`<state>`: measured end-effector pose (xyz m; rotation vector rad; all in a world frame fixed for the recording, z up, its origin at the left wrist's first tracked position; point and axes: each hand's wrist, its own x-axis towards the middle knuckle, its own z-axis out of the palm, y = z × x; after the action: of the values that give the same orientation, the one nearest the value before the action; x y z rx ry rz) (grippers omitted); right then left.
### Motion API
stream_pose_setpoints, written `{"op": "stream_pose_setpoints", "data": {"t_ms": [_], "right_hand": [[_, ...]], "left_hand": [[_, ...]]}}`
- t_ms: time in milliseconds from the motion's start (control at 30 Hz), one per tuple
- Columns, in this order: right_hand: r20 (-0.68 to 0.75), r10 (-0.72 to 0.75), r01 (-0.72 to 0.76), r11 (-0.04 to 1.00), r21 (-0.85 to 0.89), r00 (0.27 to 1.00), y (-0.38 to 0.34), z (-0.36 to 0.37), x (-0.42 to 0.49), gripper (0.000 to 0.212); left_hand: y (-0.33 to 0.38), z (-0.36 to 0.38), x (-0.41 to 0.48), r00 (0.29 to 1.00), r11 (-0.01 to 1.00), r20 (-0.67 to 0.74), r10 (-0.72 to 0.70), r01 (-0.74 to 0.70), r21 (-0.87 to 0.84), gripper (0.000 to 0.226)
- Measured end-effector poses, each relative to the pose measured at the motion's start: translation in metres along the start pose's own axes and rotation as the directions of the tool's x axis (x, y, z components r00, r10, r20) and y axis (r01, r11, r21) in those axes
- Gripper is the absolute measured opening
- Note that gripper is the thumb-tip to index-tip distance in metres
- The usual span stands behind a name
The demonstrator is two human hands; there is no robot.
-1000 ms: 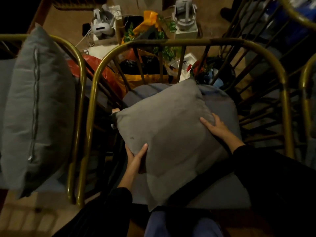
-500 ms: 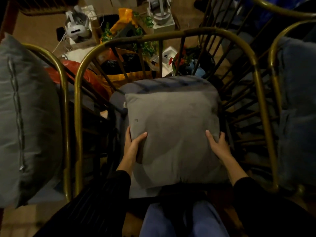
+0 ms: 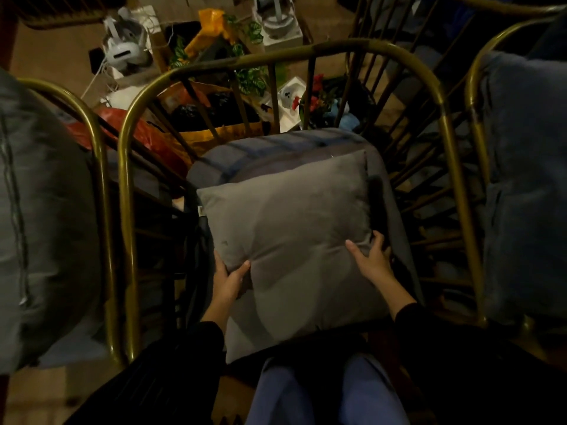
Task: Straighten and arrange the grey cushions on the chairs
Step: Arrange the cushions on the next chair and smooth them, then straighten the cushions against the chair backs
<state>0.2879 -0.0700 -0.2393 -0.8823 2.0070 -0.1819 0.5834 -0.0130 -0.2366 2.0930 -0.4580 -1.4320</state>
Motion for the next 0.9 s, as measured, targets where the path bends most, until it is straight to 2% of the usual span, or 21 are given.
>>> {"op": "stream_pose_setpoints", "data": {"t_ms": [67,167,267,333,400,467,500,600,667,733,833,900], "right_hand": [[0.038,0.063,-0.061,0.997,-0.057,0.997,-0.01,-0.001,0.004,0.086],[0.105,0.122,-0.112,0.989,-0.097,0.987,-0.029,-0.004,0.005,0.088],[0.15,0.139,-0.127,0.988,-0.085,0.979,-0.033,-0.015,-0.005,0.086],[0.216,0.08,-0.073,0.996,-0.041,0.973,-0.025,-0.028,-0.01,0.08],[0.274,-0.003,0.01,1.0,-0.025,0.962,-0.022,-0.05,-0.021,0.066],[0.263,-0.092,0.093,0.996,0.009,0.96,-0.026,-0.08,-0.036,0.054],[0.244,-0.132,0.128,0.991,0.031,0.961,-0.031,-0.099,-0.045,0.054],[0.113,-0.287,0.276,0.955,0.105,0.951,-0.038,-0.163,-0.056,0.047],[-0.022,-0.381,0.38,0.913,0.149,0.924,-0.034,-0.214,-0.057,0.036],[-0.182,-0.416,0.446,0.876,0.181,0.891,-0.023,-0.266,-0.054,0.022],[-0.427,-0.353,0.484,0.838,0.251,0.832,0.006,-0.344,-0.043,0.011],[-0.569,-0.289,0.47,0.86,0.198,0.769,0.033,-0.392,-0.028,0.007]], "left_hand": [[0.01,0.006,0.005,0.999,0.98,-0.029,0.039,-0.033,0.198,0.1],[0.032,0.017,-0.001,0.993,0.894,-0.075,0.088,-0.046,0.445,0.085],[0.054,0.038,-0.024,0.983,0.795,-0.082,0.165,-0.084,0.601,0.079],[0.07,0.06,-0.04,0.984,0.757,-0.068,0.166,-0.083,0.649,0.073],[0.085,0.084,-0.05,0.982,0.711,-0.008,0.189,-0.131,0.691,0.064],[0.105,0.112,-0.066,0.951,0.647,0.136,0.276,-0.289,0.705,0.054],[0.117,0.128,-0.077,0.916,0.641,0.224,0.333,-0.394,0.659,0.049],[0.162,0.19,-0.116,0.799,0.641,0.424,0.426,-0.598,0.482,0.036],[0.19,0.238,-0.146,0.732,0.582,0.494,0.469,-0.677,0.45,0.034],[0.211,0.285,-0.175,0.68,0.546,0.53,0.507,-0.729,0.412,0.037],[0.232,0.35,-0.214,0.668,0.587,0.54,0.512,-0.731,0.348,0.045],[0.238,0.386,-0.225,0.706,0.645,0.517,0.485,-0.687,0.333,0.059]]}}
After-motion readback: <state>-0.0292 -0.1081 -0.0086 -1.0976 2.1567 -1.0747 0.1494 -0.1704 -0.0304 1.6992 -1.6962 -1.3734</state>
